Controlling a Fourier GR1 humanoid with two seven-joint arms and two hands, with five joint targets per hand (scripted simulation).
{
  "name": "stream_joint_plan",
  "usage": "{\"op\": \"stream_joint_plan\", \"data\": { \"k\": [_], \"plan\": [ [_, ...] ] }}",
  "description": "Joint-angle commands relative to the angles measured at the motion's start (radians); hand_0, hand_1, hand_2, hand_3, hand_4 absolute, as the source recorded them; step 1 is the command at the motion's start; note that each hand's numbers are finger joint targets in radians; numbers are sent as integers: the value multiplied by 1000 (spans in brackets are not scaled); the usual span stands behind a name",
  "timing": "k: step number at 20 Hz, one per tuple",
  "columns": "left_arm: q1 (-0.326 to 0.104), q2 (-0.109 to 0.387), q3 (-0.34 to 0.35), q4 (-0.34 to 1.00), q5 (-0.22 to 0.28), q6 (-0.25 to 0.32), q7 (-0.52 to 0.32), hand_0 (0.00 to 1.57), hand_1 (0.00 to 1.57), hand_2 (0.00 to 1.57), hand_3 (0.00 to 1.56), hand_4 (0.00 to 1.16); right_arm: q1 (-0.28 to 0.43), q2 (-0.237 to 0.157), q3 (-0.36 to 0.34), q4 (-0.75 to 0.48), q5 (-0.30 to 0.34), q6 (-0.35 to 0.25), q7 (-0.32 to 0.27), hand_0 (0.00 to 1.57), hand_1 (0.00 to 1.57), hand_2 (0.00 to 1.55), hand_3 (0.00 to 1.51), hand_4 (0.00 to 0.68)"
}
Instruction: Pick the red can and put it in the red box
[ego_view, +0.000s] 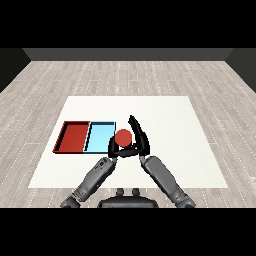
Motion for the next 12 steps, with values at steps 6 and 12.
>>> {"op": "stream_joint_plan", "data": {
  "k": [6, 12],
  "plan": [
    [-33, -3, 71, -2, -39, -10, 43, 1571, 1571, 1561, 1460, 1132, 172, -57, -72, -161, -37, 123, -51, 0, 0, 0, 0, 0],
    [3, 62, 115, -91, -78, -2, 80, 1571, 1571, 1571, 1472, 1127, 267, -145, -180, -360, -121, 195, 20, 0, 0, 0, 0, 0]
  ]
}}
